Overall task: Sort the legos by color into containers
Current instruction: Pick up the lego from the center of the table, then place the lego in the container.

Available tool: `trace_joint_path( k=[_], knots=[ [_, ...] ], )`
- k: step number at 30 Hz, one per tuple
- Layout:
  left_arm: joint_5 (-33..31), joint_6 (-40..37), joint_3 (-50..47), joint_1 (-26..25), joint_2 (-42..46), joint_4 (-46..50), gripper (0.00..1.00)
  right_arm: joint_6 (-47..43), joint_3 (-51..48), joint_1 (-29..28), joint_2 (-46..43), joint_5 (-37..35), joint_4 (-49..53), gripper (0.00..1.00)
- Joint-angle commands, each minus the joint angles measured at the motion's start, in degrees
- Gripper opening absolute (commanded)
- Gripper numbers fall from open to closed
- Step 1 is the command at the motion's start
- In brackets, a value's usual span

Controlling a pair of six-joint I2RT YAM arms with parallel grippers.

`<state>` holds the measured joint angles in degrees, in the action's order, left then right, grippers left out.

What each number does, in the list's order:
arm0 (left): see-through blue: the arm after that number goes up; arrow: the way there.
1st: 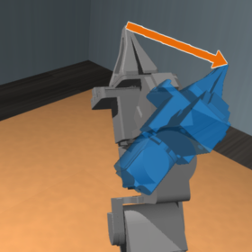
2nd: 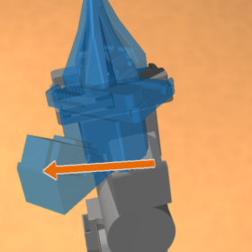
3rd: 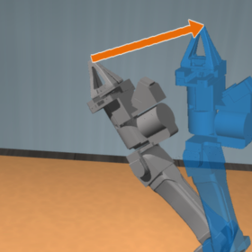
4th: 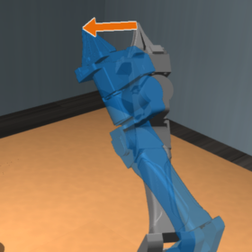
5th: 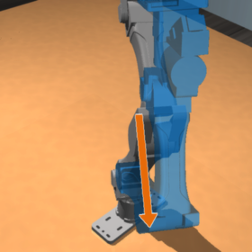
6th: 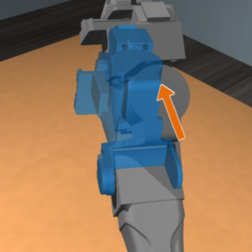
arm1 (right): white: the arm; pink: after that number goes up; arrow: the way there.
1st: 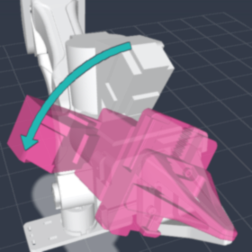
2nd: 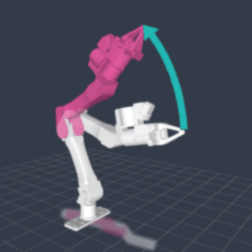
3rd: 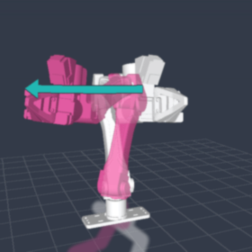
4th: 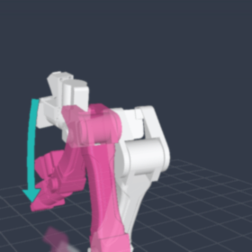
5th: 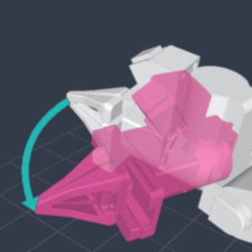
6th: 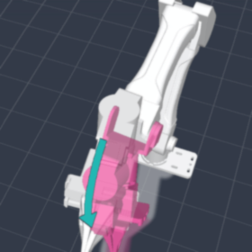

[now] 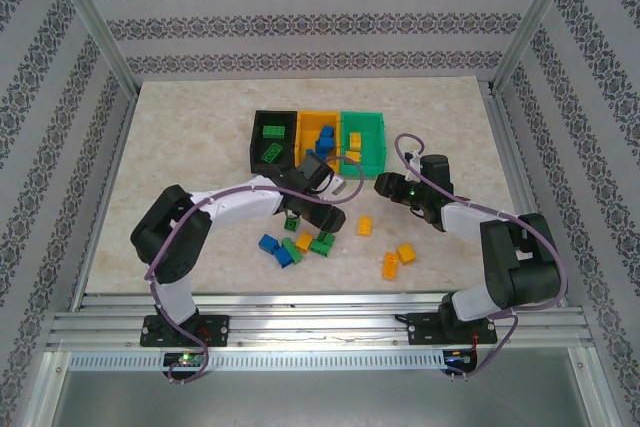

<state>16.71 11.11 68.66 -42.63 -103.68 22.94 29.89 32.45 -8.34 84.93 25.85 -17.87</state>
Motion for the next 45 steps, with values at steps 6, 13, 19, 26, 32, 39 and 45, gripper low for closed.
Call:
trace_joint_path(
  k=[6,13,19,26,32,39,45],
  knots=[
    [-4.5,6.4,0.7,-0.8,-2.7,1.1,0.71,0.5,-0.3,0.8,0.6,1.3,-1.9,0.48],
    [-4.3,7.1,2.9,-0.9,-6.4,2.5,0.61,0.5,-0.4,0.9,0.2,1.2,-1.8,0.48],
    [-3.1,6.2,4.6,-0.9,-6.2,2.1,0.47,0.7,-0.4,0.8,0.6,1.5,-2.1,0.48],
    [-4.9,3.2,12.2,-0.5,-7.0,5.0,0.47,0.8,-0.5,0.8,0.2,1.6,-2.1,0.48],
    [-6.2,1.2,24.7,1.1,-10.7,8.8,0.49,0.7,-0.4,0.9,0.5,1.3,-2.2,0.48],
    [-6.4,-0.5,43.7,4.4,-20.9,13.9,0.5,0.3,-0.5,0.9,-0.1,0.8,-1.8,0.48],
    [-6.1,-2.5,66.5,6.3,-33.7,26.3,0.61,0.3,-0.4,1.0,0.2,0.9,-1.8,0.49]
  ],
)
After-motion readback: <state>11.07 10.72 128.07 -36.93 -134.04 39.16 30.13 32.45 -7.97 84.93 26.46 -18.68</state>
